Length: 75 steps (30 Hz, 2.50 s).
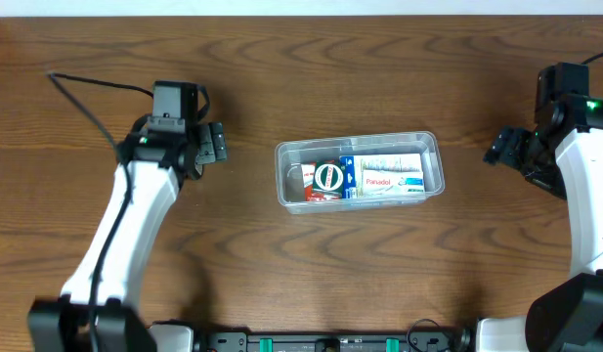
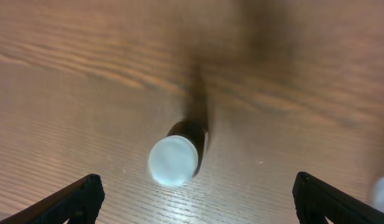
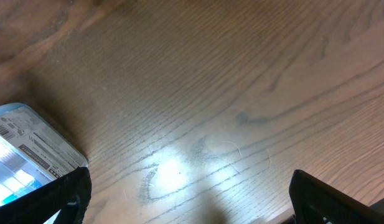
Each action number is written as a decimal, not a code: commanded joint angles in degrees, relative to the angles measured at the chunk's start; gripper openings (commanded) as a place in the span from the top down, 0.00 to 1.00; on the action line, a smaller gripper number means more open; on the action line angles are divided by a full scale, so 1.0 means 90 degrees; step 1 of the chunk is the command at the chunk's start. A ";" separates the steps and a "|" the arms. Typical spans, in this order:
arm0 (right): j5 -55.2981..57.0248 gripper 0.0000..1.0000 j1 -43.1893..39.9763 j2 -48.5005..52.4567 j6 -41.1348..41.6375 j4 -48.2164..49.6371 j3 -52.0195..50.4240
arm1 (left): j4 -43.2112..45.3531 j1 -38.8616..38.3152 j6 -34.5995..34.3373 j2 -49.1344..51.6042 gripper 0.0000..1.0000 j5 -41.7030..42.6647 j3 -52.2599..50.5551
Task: Pack container
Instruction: 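Move the left gripper to the white-capped bottle and grasp it, then lift the bottle with the left gripper and carry it over the container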
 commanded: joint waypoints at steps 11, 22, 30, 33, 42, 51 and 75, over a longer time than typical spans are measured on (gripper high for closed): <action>0.0041 0.01 -0.0034 -0.0027 0.0034 0.0000 -0.0005 | 0.0109 0.0185 -0.0488 0.0908 0.26 -0.0024 0.0012; 0.0041 0.01 -0.0034 -0.0027 0.0034 0.0000 -0.0005 | 0.0058 0.0182 -0.0559 0.0908 0.71 -0.0005 0.0012; 0.0041 0.01 -0.0034 -0.0027 0.0034 0.0000 -0.0005 | 0.0058 0.0182 -0.0556 0.0889 0.88 -0.0005 0.0068; 0.0041 0.01 -0.0034 -0.0027 0.0034 0.0000 -0.0005 | 0.0058 0.0175 -0.0556 0.0772 0.88 -0.0002 0.0102; 0.0041 0.01 -0.0034 -0.0027 0.0034 0.0000 -0.0005 | -0.0209 0.0175 -0.0556 -0.0323 0.88 0.0685 0.0104; 0.0041 0.01 -0.0034 -0.0027 0.0034 0.0000 -0.0005 | -0.0699 -0.0034 -0.0556 -0.1622 0.88 0.2761 0.0104; 0.0041 0.01 -0.0034 -0.0027 0.0034 0.0000 -0.0005 | -0.0644 -0.2266 -0.0559 -0.2052 0.87 0.2397 0.0100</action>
